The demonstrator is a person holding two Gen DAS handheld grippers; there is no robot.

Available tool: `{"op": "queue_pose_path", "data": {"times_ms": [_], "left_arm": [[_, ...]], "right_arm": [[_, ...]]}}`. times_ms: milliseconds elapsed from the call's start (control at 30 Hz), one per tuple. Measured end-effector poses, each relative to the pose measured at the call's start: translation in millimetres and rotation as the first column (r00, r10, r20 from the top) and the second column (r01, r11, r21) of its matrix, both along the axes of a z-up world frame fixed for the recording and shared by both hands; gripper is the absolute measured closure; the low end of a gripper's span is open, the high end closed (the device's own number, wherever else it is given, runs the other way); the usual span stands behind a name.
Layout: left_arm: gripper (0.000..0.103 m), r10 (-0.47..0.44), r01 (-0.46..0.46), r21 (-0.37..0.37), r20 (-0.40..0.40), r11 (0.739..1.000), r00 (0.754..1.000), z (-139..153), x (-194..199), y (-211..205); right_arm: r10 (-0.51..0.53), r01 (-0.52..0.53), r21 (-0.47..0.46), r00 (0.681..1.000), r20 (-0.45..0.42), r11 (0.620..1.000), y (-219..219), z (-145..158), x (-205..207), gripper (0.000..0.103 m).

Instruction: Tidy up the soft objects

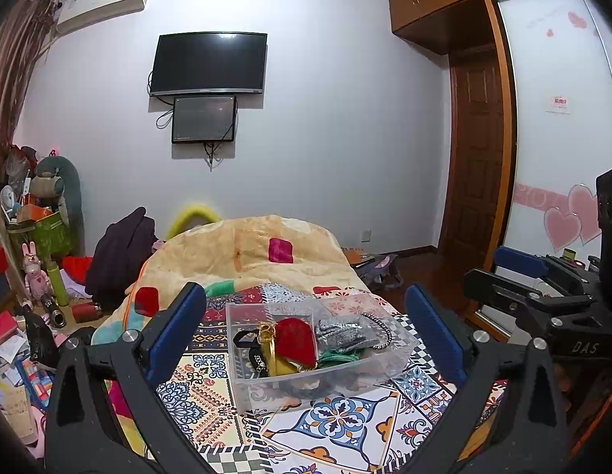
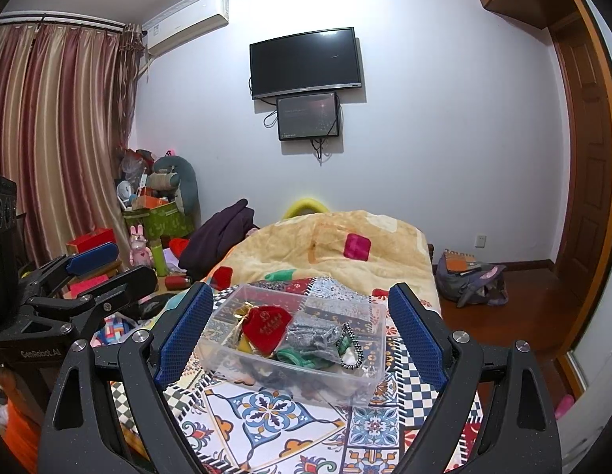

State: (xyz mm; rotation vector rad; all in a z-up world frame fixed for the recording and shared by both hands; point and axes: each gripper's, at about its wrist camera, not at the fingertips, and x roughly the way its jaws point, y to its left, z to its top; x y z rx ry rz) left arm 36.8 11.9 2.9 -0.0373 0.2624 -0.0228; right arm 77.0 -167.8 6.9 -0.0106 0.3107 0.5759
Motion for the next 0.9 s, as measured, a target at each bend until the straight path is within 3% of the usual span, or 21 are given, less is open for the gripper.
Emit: {"op": "queue_pose_path", "data": {"times_ms": [367, 533, 900], "left_arm": [[0.000, 0.000, 0.000, 0.002, 0.005, 1.000, 1.000, 1.8, -0.4, -0.3], [0.000, -0.001, 0.001, -0.008, 0.000, 1.000, 1.000, 1.5, 1.1, 1.1], [0.000, -0.006, 0.006, -0.020, -0.008, 1.000, 1.000, 1.2, 2.1, 4.4]], "right_arm": [[-0.001, 0.001, 0.000, 1.000, 0.000, 1.000, 0.9, 1.3, -1.2, 0.013], [-0.004, 0.004, 0.008, 1.000, -0.002, 1.000, 1.0, 3.3, -2.3, 0.002], [-0.031, 0.031, 0.017, 0.999, -0.013, 0.999, -0.9, 3.6, 2.0, 0.000]]}}
